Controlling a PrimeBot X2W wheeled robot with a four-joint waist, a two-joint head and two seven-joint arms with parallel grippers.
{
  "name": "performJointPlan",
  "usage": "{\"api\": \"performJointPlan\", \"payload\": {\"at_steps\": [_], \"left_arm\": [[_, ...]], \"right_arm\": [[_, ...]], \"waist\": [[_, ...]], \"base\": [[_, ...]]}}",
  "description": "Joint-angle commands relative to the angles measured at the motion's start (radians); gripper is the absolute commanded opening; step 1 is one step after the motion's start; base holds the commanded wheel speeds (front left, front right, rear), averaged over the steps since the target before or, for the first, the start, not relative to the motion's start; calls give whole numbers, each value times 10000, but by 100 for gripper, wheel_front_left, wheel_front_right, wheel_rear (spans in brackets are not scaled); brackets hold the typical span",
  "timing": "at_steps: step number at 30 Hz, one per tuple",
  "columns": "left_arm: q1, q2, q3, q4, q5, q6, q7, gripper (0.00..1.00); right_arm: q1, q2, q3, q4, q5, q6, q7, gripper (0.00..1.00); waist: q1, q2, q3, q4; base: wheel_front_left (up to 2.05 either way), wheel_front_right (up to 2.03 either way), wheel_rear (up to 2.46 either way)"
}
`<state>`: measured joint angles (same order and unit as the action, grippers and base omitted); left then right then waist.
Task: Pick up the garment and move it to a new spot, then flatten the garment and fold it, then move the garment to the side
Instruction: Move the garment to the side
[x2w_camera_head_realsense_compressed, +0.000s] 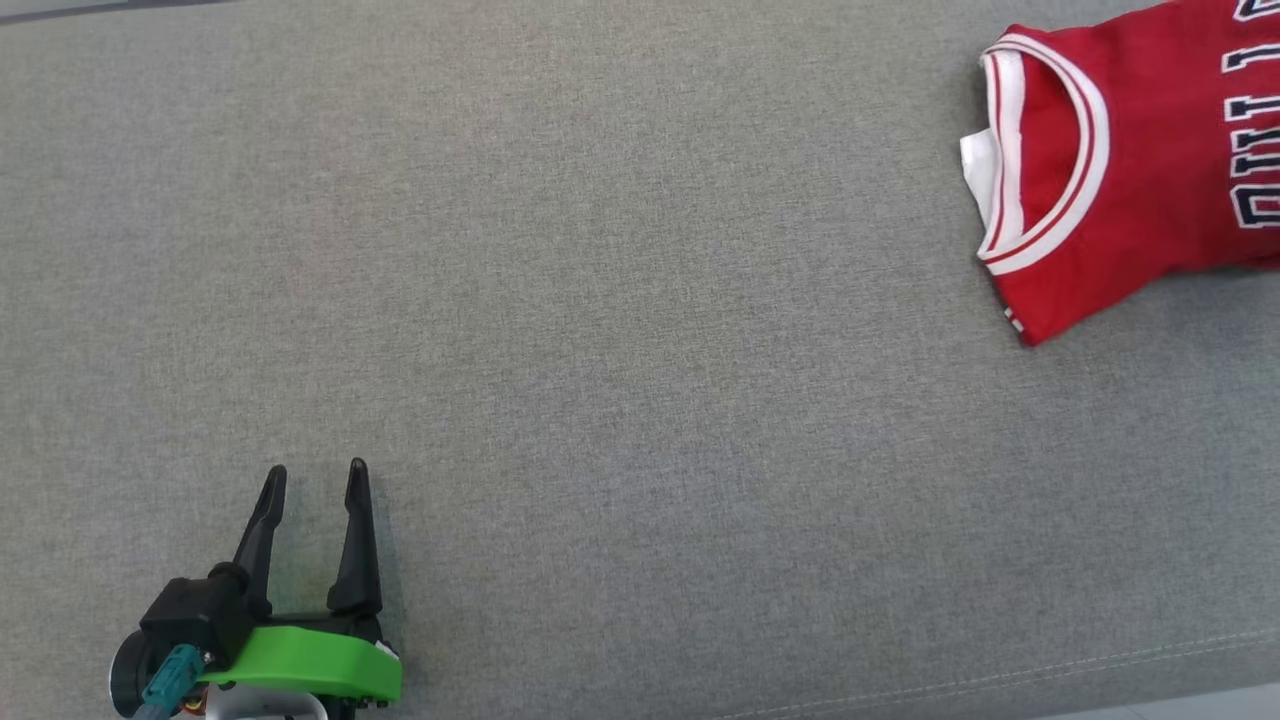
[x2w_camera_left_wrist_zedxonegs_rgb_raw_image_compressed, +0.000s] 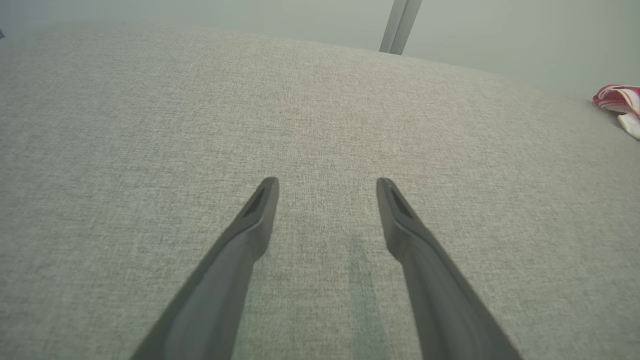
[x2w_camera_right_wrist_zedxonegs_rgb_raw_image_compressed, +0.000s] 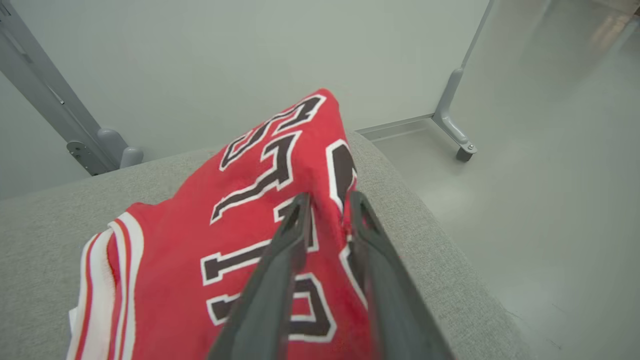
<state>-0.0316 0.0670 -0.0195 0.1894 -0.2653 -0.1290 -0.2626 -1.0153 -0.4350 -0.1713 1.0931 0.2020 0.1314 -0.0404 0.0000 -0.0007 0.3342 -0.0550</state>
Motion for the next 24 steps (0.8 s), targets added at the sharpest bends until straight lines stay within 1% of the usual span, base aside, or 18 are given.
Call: {"api": "performJointPlan", "payload": {"at_steps": [1, 4, 5, 6, 10, 12, 14, 15, 17, 20, 22, 24], "left_arm": [[71, 51, 27, 29, -43, -28, -25, 100], [120, 40, 29, 64, -43, -28, -25, 100], [195, 17, 72, 89, -72, -29, -25, 100], [195, 17, 72, 89, -72, -29, -25, 100], [390, -39, 171, 45, -116, -29, -25, 100], [539, -65, 242, 18, -144, -29, -25, 100], [705, -91, 345, -31, -154, -29, -25, 100], [794, -103, 404, -58, -167, -29, -25, 100], [956, -125, 539, -139, -182, -22, -25, 100], [1220, -147, 664, -247, -194, 10, -25, 100], [1372, -146, 745, -318, -247, 79, -25, 100], [1511, -152, 757, -384, -284, 157, -25, 100]], "right_arm": [[-71, 48, -261, 124, -383, -18, -339, 100], [124, 114, -576, 231, -894, -18, -746, 100], [362, 188, -780, 204, -1441, -17, -1205, 100], [362, 188, -780, 204, -1441, -17, -1205, 100], [946, 593, -926, -314, -2081, -17, -2010, 100], [1455, 868, -702, -789, -2308, -17, -2177, 100], [2066, 1100, -452, -1479, -2298, -18, -2246, 100], [2388, 1243, -290, -2019, -2198, -19, -2246, 100], [3278, 1371, -108, -3135, -2233, -19, -2248, 100], [4746, 1865, 372, -4396, -2129, -11, -2244, 100], [5499, 2066, 404, -5180, -2035, -19, -2248, 100], [6306, 2424, 405, -5867, -2094, -19, -2249, 100]], "waist": [[0, 7, -108, -32], [0, 7, -276, -47], [0, 7, -484, -70], [0, 7, -484, -70], [0, 7, -1004, -135], [0, 7, -1322, -155], [0, 7, -1689, -143], [0, 7, -1858, -133], [0, 7, -2191, -94], [0, 7, -2685, 11], [0, 7, -2950, 94], [0, 7, -3168, 165]], "base": [[0, 0, 0], [0, 0, 0], [0, 0, 0], [0, 0, 0], [0, 0, 0], [0, 0, 0], [0, 0, 0], [0, 0, 0], [0, 0, 0], [0, 0, 0], [0, 0, 0], [0, 0, 0]]}}
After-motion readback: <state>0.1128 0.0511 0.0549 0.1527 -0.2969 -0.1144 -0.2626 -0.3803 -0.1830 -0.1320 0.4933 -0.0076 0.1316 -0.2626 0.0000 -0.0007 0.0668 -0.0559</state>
